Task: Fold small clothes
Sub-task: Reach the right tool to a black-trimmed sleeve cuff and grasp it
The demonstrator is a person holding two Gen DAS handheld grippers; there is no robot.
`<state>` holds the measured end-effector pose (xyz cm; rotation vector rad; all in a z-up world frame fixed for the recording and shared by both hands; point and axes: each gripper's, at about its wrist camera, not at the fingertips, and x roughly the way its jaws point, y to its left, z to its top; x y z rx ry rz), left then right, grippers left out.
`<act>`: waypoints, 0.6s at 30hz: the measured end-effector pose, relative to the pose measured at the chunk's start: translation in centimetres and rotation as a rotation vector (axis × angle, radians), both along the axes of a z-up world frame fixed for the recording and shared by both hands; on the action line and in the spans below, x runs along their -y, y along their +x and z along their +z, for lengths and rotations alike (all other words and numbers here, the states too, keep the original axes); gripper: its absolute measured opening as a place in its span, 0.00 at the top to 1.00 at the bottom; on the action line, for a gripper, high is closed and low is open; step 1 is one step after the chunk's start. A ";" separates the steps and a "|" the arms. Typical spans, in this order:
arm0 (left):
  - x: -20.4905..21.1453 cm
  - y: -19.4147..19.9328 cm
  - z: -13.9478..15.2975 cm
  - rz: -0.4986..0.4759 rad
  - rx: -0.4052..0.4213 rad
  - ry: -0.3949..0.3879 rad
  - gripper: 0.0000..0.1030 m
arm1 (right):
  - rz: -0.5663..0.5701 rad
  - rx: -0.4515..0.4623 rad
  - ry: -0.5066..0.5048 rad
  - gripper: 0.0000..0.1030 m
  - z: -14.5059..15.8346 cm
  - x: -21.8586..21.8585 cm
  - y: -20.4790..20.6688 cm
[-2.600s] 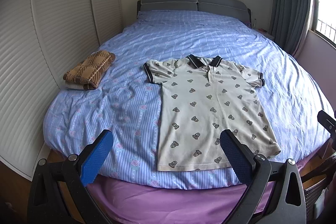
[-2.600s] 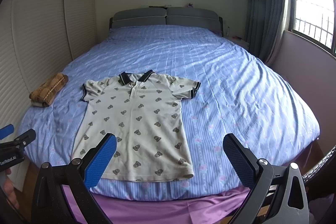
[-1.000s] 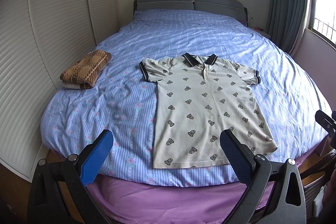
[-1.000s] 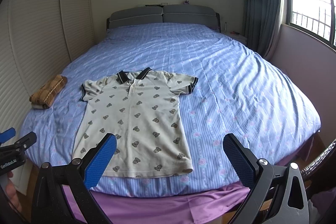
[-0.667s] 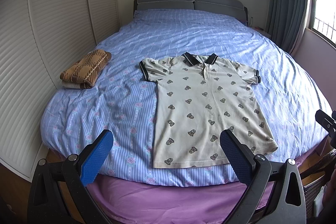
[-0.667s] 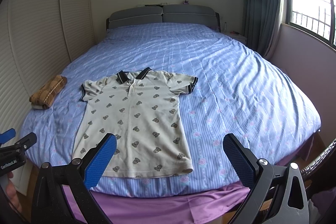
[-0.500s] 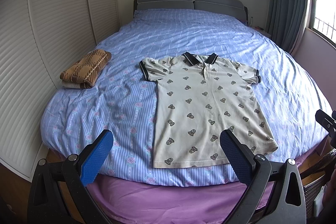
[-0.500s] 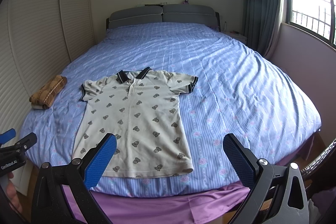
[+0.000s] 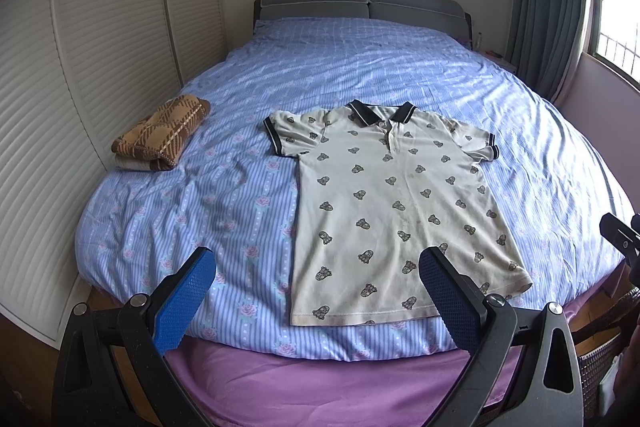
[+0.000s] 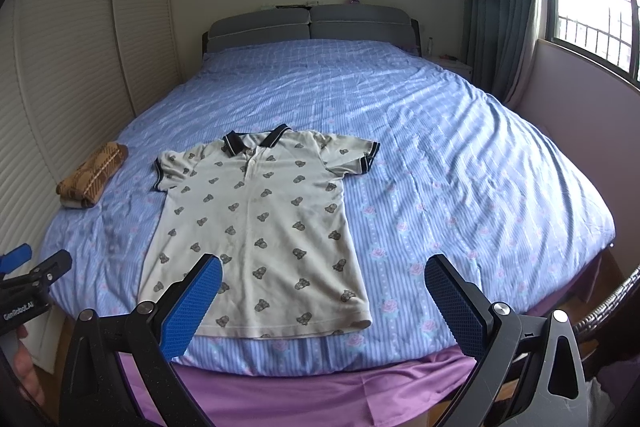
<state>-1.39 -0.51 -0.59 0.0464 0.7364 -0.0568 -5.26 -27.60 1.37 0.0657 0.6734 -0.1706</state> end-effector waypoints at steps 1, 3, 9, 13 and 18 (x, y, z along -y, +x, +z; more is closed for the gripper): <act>0.1 0.1 -0.1 -0.005 -0.001 0.003 0.00 | -0.001 0.001 0.002 0.01 0.0 0.1 0.1; 0.2 0.4 -0.3 -0.009 -0.004 0.007 0.00 | -0.004 0.001 0.001 0.01 -0.1 0.1 0.2; 0.6 3.5 -0.2 -0.016 -0.004 0.004 0.00 | -0.029 -0.026 0.027 0.01 -1.2 0.9 1.9; 1.9 5.5 -0.6 -0.046 -0.003 0.013 0.00 | -0.037 -0.027 0.019 0.01 -1.8 1.9 4.1; 3.9 8.6 -1.2 -0.087 0.005 0.024 0.00 | -0.054 0.000 0.030 0.01 -2.2 3.5 7.9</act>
